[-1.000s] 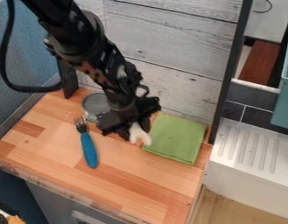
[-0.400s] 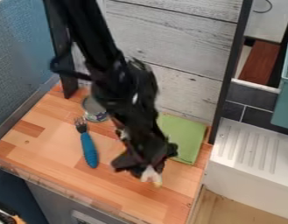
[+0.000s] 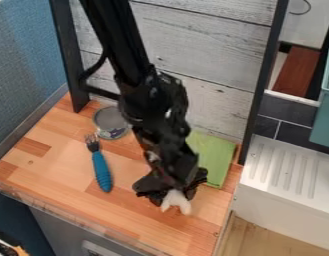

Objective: Moved the white object to the bottom right of the table

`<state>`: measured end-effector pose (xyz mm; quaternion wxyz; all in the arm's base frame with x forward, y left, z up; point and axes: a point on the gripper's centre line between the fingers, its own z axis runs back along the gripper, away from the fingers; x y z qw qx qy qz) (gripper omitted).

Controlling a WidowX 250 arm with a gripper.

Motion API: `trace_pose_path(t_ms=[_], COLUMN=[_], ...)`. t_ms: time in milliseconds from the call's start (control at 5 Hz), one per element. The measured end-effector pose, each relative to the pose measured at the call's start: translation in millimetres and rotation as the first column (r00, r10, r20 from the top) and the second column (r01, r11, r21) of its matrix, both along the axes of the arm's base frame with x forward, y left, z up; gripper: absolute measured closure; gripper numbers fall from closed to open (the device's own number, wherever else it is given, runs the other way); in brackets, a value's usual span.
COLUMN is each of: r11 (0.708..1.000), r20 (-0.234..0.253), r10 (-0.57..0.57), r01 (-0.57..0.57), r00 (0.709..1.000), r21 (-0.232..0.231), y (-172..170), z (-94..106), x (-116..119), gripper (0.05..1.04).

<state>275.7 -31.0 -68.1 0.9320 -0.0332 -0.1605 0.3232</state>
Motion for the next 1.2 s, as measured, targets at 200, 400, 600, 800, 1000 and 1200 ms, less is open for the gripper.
trace_pose_path(t_ms=[200, 400, 600, 800, 1000, 1200], r11=[1.000, 0.999, 0.998, 0.996, 0.991, 0.980], r20=[-0.011, -0.019, -0.003, 0.017, 0.063, 0.102], r10=[0.028, 0.046, 0.056, 0.070, 0.102, 0.150], r01=[-0.028, -0.046, -0.056, -0.069, -0.095, -0.135], r00=[1.000, 0.999, 0.998, 0.997, 0.993, 0.983], r21=[-0.010, -0.022, -0.039, -0.063, -0.098, -0.143], y=[1.9, 5.4, 7.4, 12.3, 17.1, 25.0], z=[-0.8, -0.5, 8.1, 21.1, 44.8, 65.3], x=[-1.1, -2.4, 0.1, 4.9, 11.0, 15.9], gripper=[0.065, 0.074, 0.079, 0.083, 0.083, 0.083])
